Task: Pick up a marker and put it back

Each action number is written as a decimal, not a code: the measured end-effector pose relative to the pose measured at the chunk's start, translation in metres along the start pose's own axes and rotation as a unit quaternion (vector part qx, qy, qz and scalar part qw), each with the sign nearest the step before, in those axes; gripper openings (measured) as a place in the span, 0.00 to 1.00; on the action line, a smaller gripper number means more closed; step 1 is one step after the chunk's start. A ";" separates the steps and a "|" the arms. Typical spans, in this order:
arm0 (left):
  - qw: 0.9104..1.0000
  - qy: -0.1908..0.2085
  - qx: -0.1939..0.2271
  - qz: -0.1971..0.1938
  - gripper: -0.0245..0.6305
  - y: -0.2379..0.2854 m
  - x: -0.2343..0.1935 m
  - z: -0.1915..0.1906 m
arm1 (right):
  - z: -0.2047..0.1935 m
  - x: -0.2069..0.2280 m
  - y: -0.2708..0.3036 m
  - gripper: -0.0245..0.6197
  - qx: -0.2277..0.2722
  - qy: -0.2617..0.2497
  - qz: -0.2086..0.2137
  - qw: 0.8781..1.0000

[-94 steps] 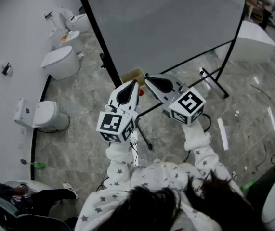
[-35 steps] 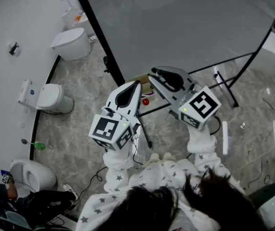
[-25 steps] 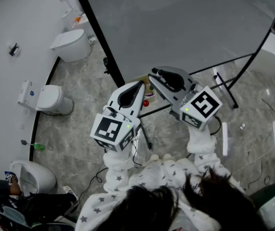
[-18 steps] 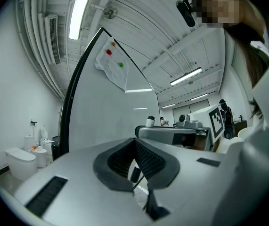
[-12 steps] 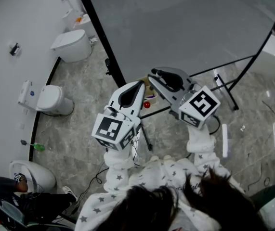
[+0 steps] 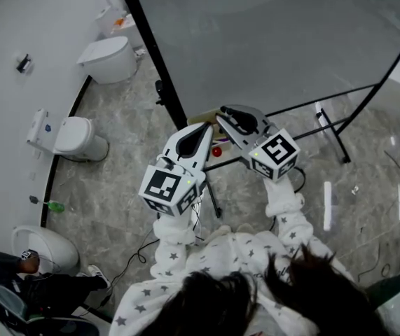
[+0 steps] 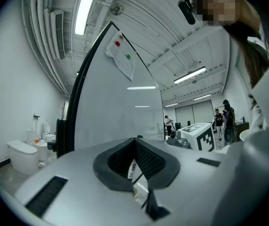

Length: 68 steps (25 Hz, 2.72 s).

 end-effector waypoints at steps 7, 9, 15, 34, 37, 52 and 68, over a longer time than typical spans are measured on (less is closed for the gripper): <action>1.000 0.007 -0.012 0.008 0.04 0.007 -0.016 -0.032 | -0.049 0.007 0.010 0.16 -0.001 -0.009 -0.009 1.000; 1.000 0.010 -0.015 0.008 0.04 0.010 -0.016 -0.033 | -0.058 0.006 0.009 0.16 -0.003 -0.012 -0.010 1.000; 1.000 0.011 -0.015 0.009 0.04 0.015 -0.016 -0.032 | -0.079 0.008 0.005 0.16 -0.004 0.000 -0.016 1.000; 1.000 0.007 -0.015 0.005 0.04 0.021 -0.016 -0.024 | -0.088 0.003 -0.003 0.23 -0.006 0.012 -0.025 1.000; 1.000 0.006 -0.016 0.000 0.04 0.020 -0.009 -0.018 | -0.070 -0.003 -0.011 0.27 0.003 0.014 -0.021 1.000; 1.000 0.012 -0.015 0.002 0.04 0.004 0.006 0.004 | 0.044 -0.027 -0.049 0.27 0.000 0.000 0.000 1.000; 1.000 0.010 -0.009 -0.016 0.04 -0.016 0.041 0.020 | 0.061 -0.051 -0.072 0.05 0.003 0.027 0.014 1.000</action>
Point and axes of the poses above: the fingertips, and each gripper's own axes: y forward along the fingers, x to its right, z out of its top, the point moved 2 cm from there along -y, backward along the fingers, and after that the axes turned 4 degrees about -z, right-handed, at the moved point
